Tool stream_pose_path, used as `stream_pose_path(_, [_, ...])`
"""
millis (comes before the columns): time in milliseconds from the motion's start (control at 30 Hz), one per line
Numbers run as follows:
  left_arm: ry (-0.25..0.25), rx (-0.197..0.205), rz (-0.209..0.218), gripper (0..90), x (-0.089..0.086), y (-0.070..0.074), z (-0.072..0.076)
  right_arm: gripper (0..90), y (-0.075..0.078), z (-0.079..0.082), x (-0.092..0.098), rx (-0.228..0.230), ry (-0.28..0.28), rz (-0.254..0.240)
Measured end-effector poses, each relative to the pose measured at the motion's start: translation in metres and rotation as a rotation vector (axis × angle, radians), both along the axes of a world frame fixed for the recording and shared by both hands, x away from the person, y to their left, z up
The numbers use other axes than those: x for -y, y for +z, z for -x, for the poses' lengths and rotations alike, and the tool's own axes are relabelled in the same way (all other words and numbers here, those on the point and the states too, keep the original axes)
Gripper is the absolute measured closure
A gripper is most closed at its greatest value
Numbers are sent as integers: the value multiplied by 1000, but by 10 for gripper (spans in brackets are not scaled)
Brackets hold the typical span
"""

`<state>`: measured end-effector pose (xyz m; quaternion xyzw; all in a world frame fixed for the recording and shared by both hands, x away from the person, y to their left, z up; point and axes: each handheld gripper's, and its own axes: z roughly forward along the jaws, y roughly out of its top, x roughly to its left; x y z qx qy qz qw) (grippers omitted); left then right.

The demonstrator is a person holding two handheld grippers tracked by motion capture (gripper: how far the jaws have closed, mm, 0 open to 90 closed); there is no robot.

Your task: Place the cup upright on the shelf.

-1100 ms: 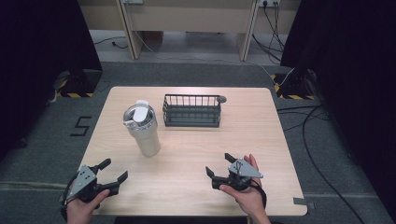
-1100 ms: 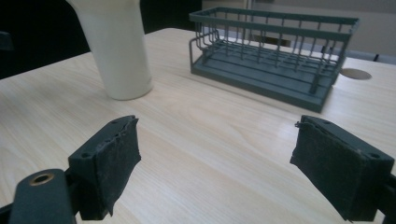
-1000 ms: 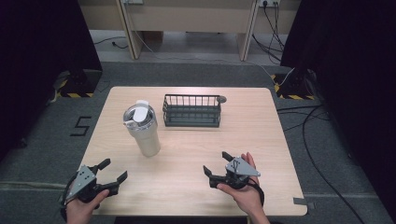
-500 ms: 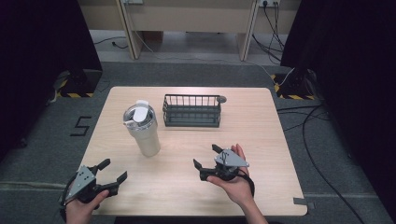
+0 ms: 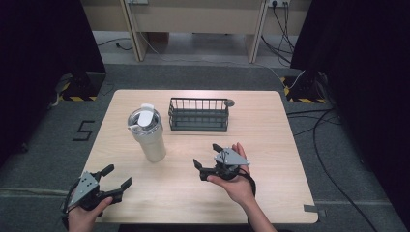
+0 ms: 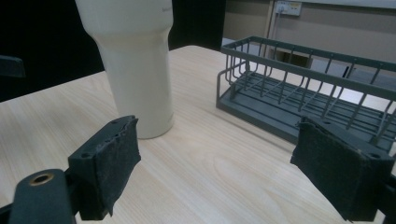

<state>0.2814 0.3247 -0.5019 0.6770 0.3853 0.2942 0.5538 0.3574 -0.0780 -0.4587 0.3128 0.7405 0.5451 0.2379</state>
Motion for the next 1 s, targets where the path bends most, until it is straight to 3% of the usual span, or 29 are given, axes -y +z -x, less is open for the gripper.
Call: stream_pose_path(1000, [-2,0,4,143,0,0,0,144,5,-21,-37,2,48,-7])
